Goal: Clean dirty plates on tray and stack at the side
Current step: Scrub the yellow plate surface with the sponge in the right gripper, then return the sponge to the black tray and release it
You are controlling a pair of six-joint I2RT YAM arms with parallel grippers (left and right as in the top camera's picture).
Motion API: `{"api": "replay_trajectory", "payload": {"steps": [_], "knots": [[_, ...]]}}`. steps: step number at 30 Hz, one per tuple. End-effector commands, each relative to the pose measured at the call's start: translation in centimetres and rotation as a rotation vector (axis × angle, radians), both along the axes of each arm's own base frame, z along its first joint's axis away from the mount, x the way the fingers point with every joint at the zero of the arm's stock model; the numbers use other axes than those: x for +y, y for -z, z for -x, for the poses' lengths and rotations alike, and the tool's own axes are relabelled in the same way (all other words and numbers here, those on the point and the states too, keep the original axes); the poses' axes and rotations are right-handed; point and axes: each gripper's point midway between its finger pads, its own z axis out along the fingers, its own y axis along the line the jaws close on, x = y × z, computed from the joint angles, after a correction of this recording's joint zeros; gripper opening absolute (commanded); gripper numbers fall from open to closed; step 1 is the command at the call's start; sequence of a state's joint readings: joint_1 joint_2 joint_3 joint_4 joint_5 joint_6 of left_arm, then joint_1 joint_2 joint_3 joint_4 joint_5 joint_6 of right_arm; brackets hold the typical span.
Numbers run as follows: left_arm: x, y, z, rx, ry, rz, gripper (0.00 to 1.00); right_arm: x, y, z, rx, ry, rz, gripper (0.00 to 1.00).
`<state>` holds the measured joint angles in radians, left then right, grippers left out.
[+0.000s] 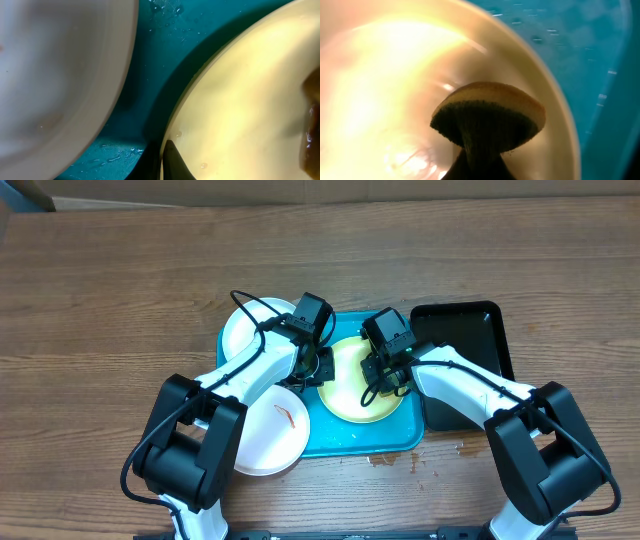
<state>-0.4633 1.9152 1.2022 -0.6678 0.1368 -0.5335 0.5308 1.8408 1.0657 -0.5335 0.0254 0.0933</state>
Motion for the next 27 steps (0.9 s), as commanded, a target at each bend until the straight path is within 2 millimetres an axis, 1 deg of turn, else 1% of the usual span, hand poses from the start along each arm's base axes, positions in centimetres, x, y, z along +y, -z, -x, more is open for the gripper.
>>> {"api": "replay_trajectory", "payload": {"steps": [1,4,7,8,10,13,15,17,18,20,23,24,27], "knots": [[0.4,0.5,0.1,0.008,-0.026,-0.026,0.04,1.7,1.5,3.2,0.130,-0.127,-0.075,0.04],[0.4,0.5,0.1,0.008,-0.026,-0.027,0.04,2.6,0.4,3.9,0.179,-0.177,-0.124,0.04],[0.5,0.5,0.1,0.008,-0.026,-0.027,0.04,3.7,-1.8,3.5,0.216,-0.187,-0.190,0.04],[0.4,0.5,0.1,0.008,-0.026,-0.027,0.04,3.8,-2.5,3.0,0.216,-0.182,-0.201,0.04],[0.4,0.5,0.1,0.008,-0.026,-0.027,0.05,3.4,-4.5,1.5,0.204,-0.157,-0.208,0.04],[0.5,0.5,0.1,0.008,-0.025,-0.027,0.06,2.0,-7.3,-0.6,0.190,-0.101,-0.214,0.04],[0.5,0.5,0.1,0.008,-0.022,-0.027,0.06,0.5,-8.8,-1.8,0.186,-0.055,-0.213,0.04],[0.5,0.5,0.1,0.008,-0.022,-0.027,0.06,-1.9,-9.8,-2.9,0.178,0.007,-0.183,0.04],[0.5,0.5,0.1,0.008,-0.022,-0.027,0.06,-3.4,-10.0,-3.4,0.175,0.045,-0.161,0.04],[0.5,0.5,0.1,0.008,-0.022,-0.027,0.07,-6.8,-9.8,-4.1,0.180,0.130,-0.121,0.04],[0.5,0.5,0.1,0.008,-0.022,-0.027,0.09,-10.7,-9.0,-4.0,0.215,0.229,-0.110,0.04],[0.4,0.5,0.1,0.008,-0.022,-0.027,0.10,-11.8,-8.7,-3.9,0.226,0.260,-0.110,0.04],[0.4,0.5,0.1,0.008,-0.023,-0.027,0.16,-14.1,-7.4,-3.6,0.246,0.349,-0.118,0.04]]}}
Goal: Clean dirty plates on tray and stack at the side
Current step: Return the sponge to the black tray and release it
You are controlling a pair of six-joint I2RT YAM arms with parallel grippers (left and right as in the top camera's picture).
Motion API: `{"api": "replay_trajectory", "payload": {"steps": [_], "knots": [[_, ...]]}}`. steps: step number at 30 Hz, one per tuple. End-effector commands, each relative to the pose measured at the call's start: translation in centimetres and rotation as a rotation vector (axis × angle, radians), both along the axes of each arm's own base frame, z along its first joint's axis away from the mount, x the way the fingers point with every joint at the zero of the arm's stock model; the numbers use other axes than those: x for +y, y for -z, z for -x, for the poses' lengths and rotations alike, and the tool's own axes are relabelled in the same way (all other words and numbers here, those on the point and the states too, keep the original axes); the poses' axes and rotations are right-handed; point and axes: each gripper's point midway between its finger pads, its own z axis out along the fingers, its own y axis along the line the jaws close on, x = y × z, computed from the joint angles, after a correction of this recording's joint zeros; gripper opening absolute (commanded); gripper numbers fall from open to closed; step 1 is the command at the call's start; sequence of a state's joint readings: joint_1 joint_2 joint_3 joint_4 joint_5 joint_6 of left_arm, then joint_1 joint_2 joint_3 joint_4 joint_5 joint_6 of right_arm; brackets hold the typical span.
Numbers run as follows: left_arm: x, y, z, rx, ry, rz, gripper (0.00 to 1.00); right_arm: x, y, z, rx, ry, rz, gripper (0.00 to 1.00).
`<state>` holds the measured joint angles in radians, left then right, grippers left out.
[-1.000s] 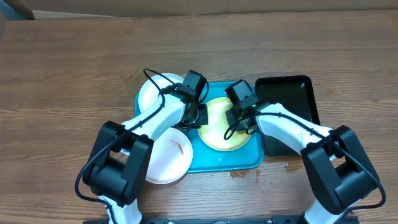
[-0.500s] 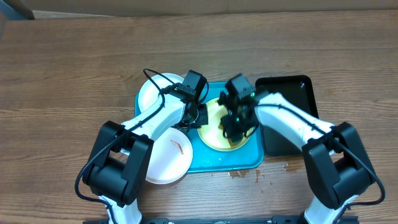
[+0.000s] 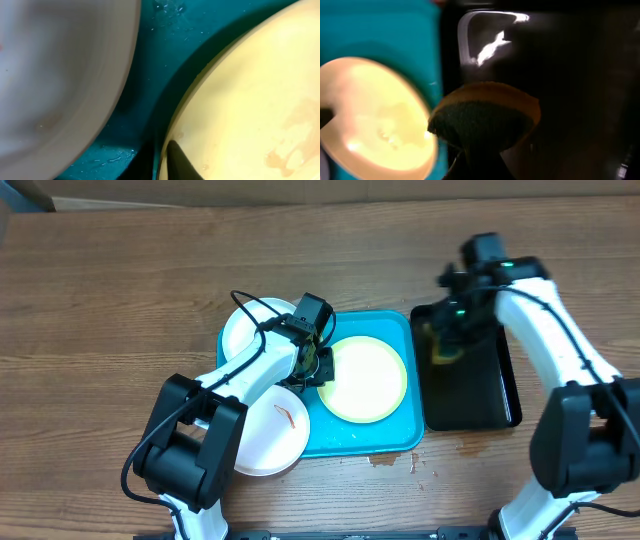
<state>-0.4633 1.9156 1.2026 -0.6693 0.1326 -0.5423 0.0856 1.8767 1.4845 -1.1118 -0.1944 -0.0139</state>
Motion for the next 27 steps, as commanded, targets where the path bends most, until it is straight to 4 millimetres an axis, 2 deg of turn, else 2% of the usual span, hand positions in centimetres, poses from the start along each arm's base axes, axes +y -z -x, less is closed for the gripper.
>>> {"api": "replay_trajectory", "payload": {"steps": [1,3,7,8,11,12,15,19,20,21,24,27], "knots": [[0.4,0.5,0.1,0.006,-0.013,-0.023,0.17,-2.2,1.4,0.7,0.023,0.080,0.012,0.04],[0.4,0.5,0.1,0.006,-0.013,-0.023,0.18,-2.9,2.9,0.9,0.021,0.105,0.011,0.04],[0.3,0.4,0.0,0.003,-0.013,-0.022,0.18,-2.9,6.0,1.0,-0.019,0.105,0.009,0.07],[0.3,0.4,0.0,0.003,-0.013,-0.022,0.19,-2.9,6.4,1.0,-0.026,0.105,0.009,0.11],[0.3,0.4,0.0,0.003,-0.013,-0.022,0.30,-3.0,6.9,0.9,-0.040,0.117,0.015,0.36],[0.3,0.4,0.0,0.003,-0.013,-0.022,0.32,-3.0,6.8,0.7,-0.048,0.117,0.014,0.39],[0.3,0.4,0.0,0.003,-0.013,-0.022,0.36,-3.0,5.7,-0.2,-0.066,0.117,0.011,0.41],[0.3,0.4,0.0,0.003,-0.013,-0.022,0.39,-3.2,2.1,-2.5,-0.106,0.156,0.003,0.52],[0.3,0.4,0.0,0.003,-0.013,-0.022,0.39,-3.4,1.1,-3.1,-0.121,0.168,0.002,0.59],[0.3,0.4,0.0,0.003,-0.013,-0.022,0.39,-3.7,0.2,-3.6,-0.134,0.185,0.012,0.73],[0.3,0.4,0.1,0.004,-0.013,-0.022,0.39,-4.7,-1.7,-4.8,-0.173,0.206,0.037,1.00],[0.3,0.4,0.1,0.004,-0.013,-0.022,0.39,-5.9,-2.8,-5.6,-0.204,0.230,0.052,1.00]]}}
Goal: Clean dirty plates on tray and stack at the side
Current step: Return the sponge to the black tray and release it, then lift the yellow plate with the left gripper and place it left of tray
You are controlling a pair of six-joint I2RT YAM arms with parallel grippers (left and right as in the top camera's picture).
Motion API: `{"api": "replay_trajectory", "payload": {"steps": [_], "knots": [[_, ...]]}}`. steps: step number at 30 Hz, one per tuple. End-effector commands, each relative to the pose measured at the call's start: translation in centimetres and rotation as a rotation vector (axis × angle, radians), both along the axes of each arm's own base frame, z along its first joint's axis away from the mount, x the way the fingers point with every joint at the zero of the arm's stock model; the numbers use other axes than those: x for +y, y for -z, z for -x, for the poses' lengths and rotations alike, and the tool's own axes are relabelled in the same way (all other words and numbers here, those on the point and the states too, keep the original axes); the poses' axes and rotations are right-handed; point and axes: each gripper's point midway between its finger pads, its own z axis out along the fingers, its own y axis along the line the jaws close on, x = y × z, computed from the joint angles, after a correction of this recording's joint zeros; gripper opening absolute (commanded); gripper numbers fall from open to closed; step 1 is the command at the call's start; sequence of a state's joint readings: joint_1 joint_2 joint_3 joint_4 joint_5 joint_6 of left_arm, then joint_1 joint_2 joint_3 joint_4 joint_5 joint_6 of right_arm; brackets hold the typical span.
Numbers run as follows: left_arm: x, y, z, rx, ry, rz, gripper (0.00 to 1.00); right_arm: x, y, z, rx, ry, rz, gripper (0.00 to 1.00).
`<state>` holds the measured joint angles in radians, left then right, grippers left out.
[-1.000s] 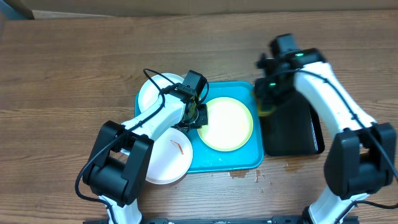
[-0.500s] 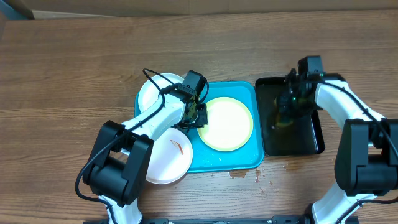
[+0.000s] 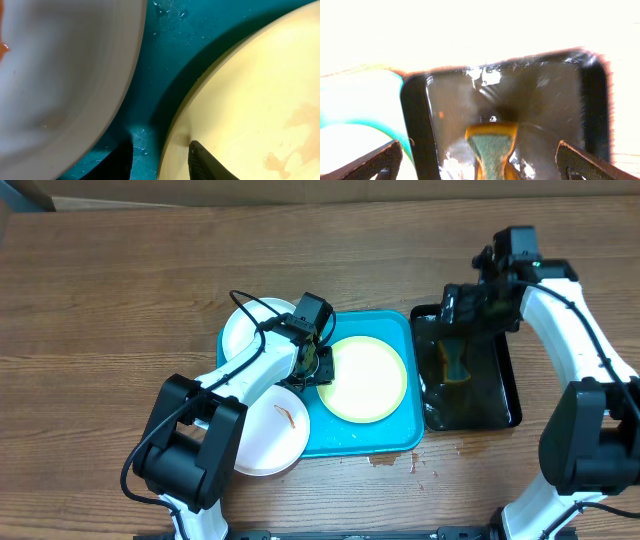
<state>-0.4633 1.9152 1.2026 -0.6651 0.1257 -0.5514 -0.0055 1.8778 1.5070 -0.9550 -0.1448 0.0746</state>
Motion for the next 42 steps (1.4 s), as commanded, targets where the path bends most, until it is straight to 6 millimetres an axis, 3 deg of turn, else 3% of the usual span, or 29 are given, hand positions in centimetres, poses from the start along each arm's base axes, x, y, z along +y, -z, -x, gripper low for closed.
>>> {"api": "replay_trajectory", "payload": {"steps": [1,7,11,18,26,36,42], "knots": [[0.3,0.5,0.2,0.009,-0.002,-0.019,0.38,-1.8,-1.5,-0.9,-0.042,0.050,0.028,1.00],[0.3,0.5,0.2,0.009,-0.003,-0.019,0.34,-2.0,-1.5,-1.0,-0.047,0.055,0.028,1.00],[0.5,0.5,0.1,0.002,-0.005,-0.034,0.25,-2.0,-1.5,-1.0,-0.048,0.055,0.028,1.00],[1.1,0.6,0.2,0.003,-0.002,-0.063,0.21,-2.0,-1.5,-1.0,-0.048,0.055,0.028,1.00],[1.0,0.6,0.2,0.002,-0.002,-0.062,0.04,-2.0,-1.5,-1.0,-0.048,0.055,0.028,1.00],[0.8,0.2,0.0,0.000,-0.002,-0.052,0.04,-2.0,-1.5,-1.0,-0.048,0.055,0.028,1.00],[0.8,-1.8,-0.1,0.007,-0.001,-0.057,0.04,-2.0,-1.5,-1.0,-0.048,0.055,0.028,1.00]]}}
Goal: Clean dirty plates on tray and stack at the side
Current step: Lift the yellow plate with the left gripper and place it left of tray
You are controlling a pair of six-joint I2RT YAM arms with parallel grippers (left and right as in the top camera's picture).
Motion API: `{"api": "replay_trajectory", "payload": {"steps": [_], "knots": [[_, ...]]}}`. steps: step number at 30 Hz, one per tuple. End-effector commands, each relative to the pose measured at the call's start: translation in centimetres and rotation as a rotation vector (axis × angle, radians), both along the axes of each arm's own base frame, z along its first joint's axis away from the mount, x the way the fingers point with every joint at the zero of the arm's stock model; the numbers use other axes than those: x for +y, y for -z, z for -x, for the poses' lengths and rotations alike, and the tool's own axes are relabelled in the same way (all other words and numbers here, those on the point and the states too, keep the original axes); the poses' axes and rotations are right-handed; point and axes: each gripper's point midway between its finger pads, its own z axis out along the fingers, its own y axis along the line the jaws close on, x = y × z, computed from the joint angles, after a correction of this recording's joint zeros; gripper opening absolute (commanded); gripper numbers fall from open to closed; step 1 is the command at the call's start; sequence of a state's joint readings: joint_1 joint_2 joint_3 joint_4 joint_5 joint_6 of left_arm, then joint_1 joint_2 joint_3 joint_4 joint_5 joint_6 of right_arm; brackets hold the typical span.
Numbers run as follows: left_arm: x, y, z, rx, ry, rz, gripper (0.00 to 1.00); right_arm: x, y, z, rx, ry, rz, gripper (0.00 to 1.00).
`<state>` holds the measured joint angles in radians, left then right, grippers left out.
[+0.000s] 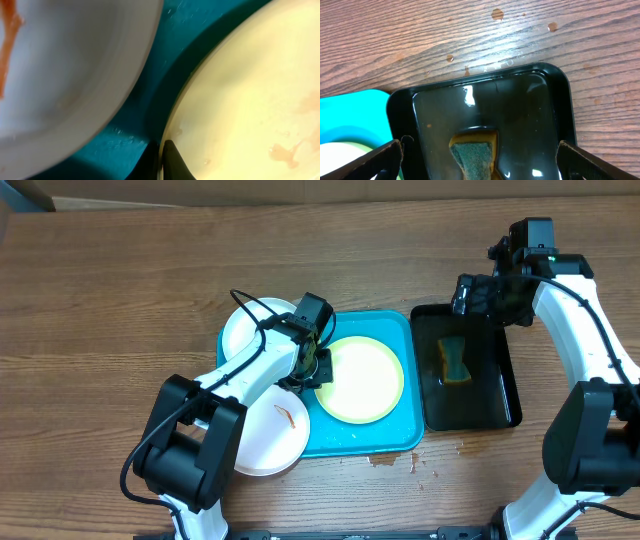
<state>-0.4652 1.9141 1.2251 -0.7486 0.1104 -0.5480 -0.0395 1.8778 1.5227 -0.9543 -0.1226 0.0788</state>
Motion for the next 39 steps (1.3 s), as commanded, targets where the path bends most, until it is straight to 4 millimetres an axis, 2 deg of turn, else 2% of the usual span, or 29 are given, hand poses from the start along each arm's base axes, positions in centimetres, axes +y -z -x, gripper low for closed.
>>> {"api": "replay_trajectory", "payload": {"steps": [1,14,20,24,27,29,30,33,36,39], "knots": [[0.1,-2.1,-1.1,-0.040,-0.003,-0.016,0.04,-0.2,-1.1,-0.5,-0.033,0.010,0.008,1.00],[-1.4,-10.9,-4.4,-0.160,0.020,0.027,0.04,-0.2,-1.1,-0.5,-0.033,0.010,0.008,1.00],[-2.0,-13.1,-5.4,-0.205,0.020,0.050,0.04,-0.2,-1.1,-0.5,-0.033,0.010,0.008,1.00],[-3.3,-14.5,-5.7,-0.240,0.043,0.071,0.04,-0.1,-1.2,-0.8,-0.044,0.010,0.004,1.00],[-4.9,-16.1,-5.8,-0.288,0.073,0.074,0.04,0.5,-1.9,-2.4,-0.116,-0.009,-0.029,1.00],[-5.6,-17.2,-6.1,-0.334,0.086,0.057,0.04,0.3,-2.1,-2.8,-0.134,0.000,-0.034,1.00],[-5.9,-17.7,-6.2,-0.354,0.092,0.050,0.04,-0.2,-2.2,-2.8,-0.135,0.009,-0.033,1.00],[-7.5,-19.2,-6.4,-0.433,0.117,0.032,0.04,-3.7,-2.2,-2.8,-0.140,0.091,-0.030,1.00],[-8.5,-19.8,-6.6,-0.494,0.151,0.002,0.04,-8.7,-2.3,-2.3,-0.143,0.233,-0.036,1.00],[-9.5,-20.4,-6.6,-0.563,0.167,-0.045,0.04,-13.9,-2.2,-0.8,-0.131,0.390,-0.053,1.00]]}}
